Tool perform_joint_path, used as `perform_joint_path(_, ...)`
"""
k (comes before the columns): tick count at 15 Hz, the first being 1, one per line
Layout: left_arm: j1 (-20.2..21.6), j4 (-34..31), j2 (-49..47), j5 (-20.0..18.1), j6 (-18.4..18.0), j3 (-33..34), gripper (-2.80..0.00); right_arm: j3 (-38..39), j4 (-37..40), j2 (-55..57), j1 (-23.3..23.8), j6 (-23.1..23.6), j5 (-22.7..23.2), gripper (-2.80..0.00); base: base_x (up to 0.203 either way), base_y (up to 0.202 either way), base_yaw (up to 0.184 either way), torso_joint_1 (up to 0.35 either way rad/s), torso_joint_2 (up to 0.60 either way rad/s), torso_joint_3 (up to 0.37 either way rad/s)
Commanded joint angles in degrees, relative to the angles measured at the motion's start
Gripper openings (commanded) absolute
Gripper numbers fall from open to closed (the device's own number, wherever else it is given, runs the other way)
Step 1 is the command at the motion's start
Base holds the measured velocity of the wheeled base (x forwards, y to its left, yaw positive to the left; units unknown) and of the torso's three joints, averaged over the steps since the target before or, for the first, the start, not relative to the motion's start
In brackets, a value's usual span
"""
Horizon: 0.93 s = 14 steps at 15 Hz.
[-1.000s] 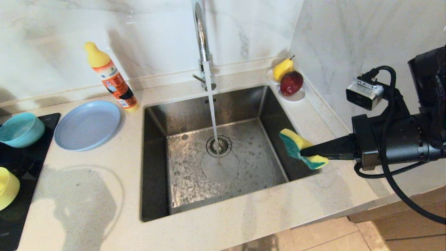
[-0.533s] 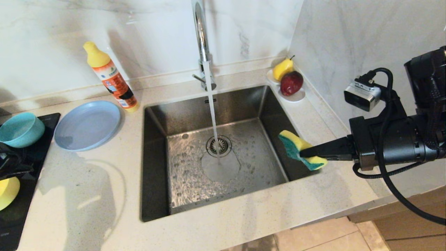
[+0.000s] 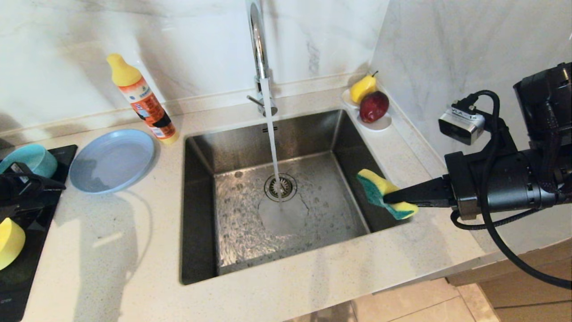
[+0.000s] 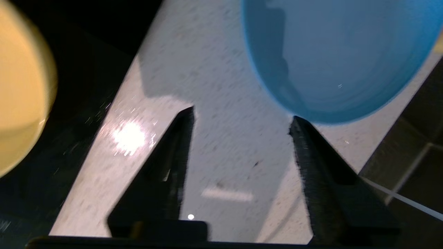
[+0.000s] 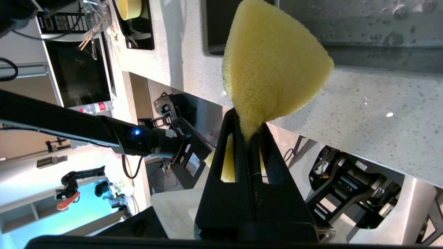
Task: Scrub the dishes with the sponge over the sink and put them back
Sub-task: Place the bowl on the table, then wash the plate
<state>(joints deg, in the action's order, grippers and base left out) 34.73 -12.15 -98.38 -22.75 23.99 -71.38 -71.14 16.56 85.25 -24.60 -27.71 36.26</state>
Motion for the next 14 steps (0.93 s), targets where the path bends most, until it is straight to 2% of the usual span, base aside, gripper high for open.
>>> perform_joint_path(1,0.06,0.02,-4.37,-2.54,-0.03,-3.36,0.00,0.74,-0.12,0.01,0.60,-0.06,0.30,-2.80,0.000,0.000,0.000,0.000,0.00,0.000)
perform_joint_path(11,-0.01,0.11,-12.88,-5.55,-2.37,-12.82,0.00,1.44,-0.12,0.01,1.13,0.29,0.39,-2.80,0.000,0.000,0.000,0.000,0.00,0.000)
perform_joint_path(14,-0.01,4.11,-13.68,-8.59,-3.01,-13.34,0.00,1.44,-0.12,0.09,1.13,0.29,0.39,-2.80,0.000,0.000,0.000,0.000,0.00,0.000)
